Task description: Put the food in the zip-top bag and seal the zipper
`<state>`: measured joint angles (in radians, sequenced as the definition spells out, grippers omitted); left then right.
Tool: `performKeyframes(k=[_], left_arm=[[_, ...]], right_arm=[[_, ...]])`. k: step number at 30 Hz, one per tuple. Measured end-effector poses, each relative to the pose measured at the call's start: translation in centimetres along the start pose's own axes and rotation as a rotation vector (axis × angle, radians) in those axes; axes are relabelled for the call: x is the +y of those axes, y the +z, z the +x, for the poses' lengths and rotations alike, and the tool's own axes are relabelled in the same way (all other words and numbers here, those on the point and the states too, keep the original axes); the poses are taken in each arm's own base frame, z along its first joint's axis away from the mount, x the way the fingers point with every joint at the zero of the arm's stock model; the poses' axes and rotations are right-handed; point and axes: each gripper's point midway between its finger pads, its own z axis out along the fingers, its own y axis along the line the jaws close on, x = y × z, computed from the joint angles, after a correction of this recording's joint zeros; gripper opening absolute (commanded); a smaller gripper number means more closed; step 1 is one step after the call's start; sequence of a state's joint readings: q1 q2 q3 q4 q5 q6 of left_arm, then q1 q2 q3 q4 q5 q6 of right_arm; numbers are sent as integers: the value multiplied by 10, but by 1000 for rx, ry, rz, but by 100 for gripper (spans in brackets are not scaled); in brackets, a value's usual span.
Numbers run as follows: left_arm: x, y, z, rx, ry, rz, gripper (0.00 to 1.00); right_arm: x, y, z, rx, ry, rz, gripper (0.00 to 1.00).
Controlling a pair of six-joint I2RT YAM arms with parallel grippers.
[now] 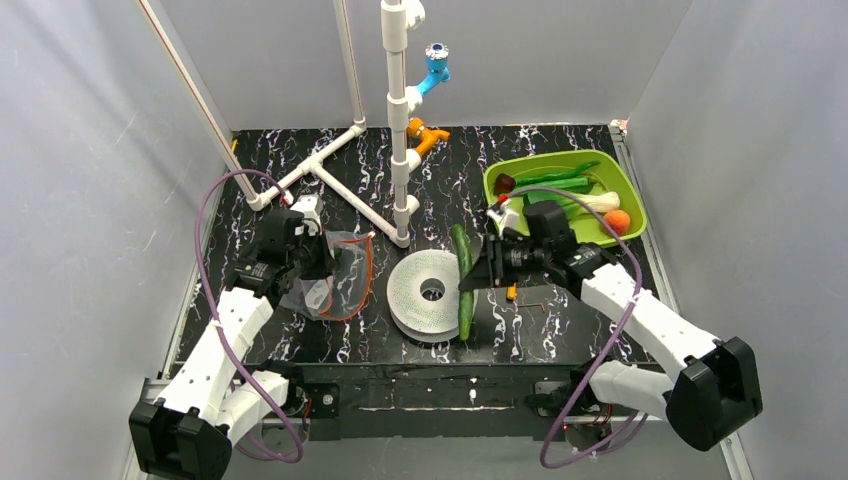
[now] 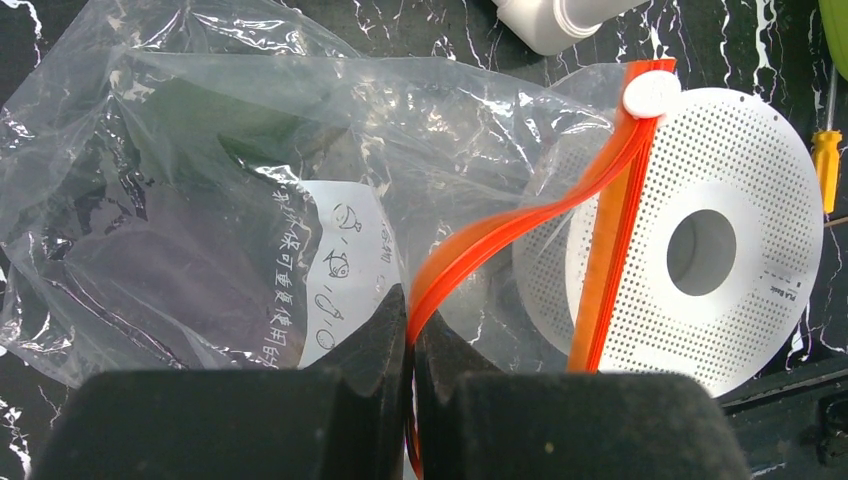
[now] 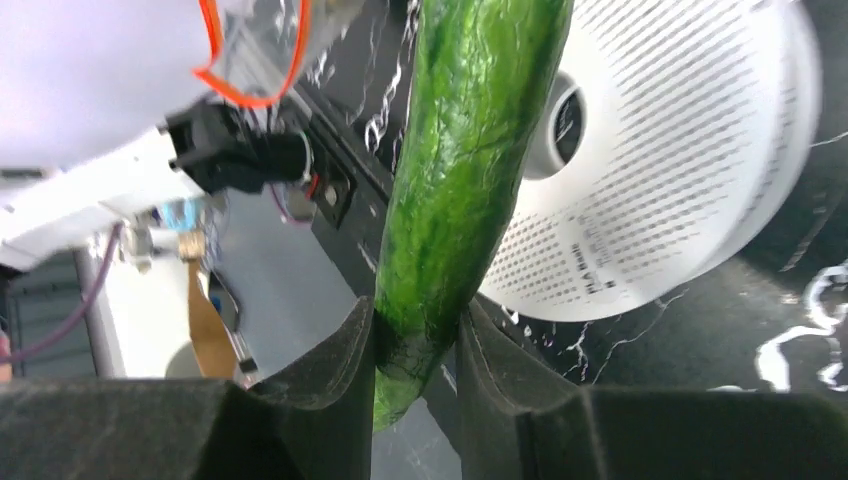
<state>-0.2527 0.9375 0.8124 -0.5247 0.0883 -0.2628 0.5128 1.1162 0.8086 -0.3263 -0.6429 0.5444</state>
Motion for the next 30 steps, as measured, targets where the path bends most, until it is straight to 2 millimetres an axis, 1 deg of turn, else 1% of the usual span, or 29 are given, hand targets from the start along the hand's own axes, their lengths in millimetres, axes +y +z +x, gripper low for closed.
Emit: performKeyframes(k=[4, 7, 9, 10, 12, 13, 16, 19, 23, 27, 30], left_arm=[[-1, 0, -1, 4, -12, 0, 0], [-2, -1, -5, 1, -17, 0, 0], [-2, -1, -7, 1, -18, -3, 0], [-2, -2, -8, 1, -17, -4, 0], [-2, -3, -11, -4, -16, -8, 0], [-2, -3, -12, -6, -15, -11, 0], [-1, -3, -14, -17, -10, -18, 0], [0, -3, -16, -33, -3, -18, 0], [0, -9, -15, -66, 6, -12, 0], [-1, -15, -19, -101, 11, -2, 0], [-2, -16, -21, -110, 13, 1, 0]], right_arm=[[19, 16, 35, 147, -63, -24, 1], [37, 30, 48, 256, -126, -22, 1], [53, 40, 46, 310, -158, -16, 1], [63, 47, 42, 337, -181, -14, 1], [86, 69, 29, 356, -253, -19, 1], [95, 79, 25, 365, -284, -19, 1], [110, 101, 26, 423, -324, 5, 1], [112, 122, 31, 479, -313, 38, 2], [102, 139, 35, 542, -249, 95, 4], [104, 150, 28, 540, -199, 132, 11], [114, 152, 17, 502, -178, 137, 17]])
